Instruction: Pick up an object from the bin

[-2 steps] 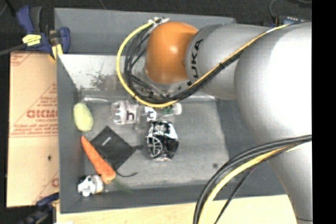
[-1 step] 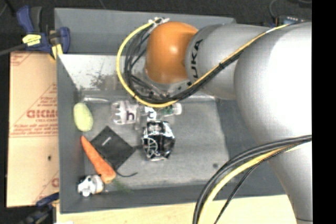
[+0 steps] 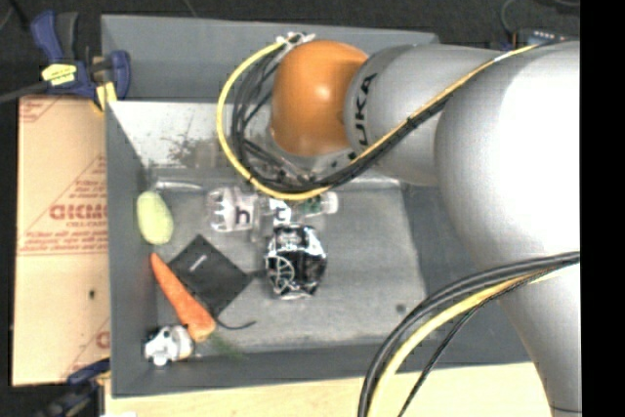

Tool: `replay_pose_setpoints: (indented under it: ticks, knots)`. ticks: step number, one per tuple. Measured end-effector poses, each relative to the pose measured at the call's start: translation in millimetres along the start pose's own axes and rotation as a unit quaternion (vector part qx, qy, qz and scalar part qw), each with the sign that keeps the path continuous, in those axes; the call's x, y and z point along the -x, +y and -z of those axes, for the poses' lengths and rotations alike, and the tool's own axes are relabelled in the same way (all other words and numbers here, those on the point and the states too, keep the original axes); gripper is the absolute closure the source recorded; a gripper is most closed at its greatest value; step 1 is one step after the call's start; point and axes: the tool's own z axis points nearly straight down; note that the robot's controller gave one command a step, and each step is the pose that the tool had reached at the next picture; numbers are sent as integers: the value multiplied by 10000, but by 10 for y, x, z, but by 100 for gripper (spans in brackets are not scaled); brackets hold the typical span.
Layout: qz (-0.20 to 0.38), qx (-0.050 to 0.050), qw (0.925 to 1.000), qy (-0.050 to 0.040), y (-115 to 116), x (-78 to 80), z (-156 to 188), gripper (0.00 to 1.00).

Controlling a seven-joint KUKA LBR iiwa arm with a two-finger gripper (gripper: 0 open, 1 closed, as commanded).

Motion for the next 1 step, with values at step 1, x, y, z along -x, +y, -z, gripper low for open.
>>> replay_pose_setpoints:
  ticks: [1]
  knots:
    - [-6,1,10000,1,0,-1,-1,100]
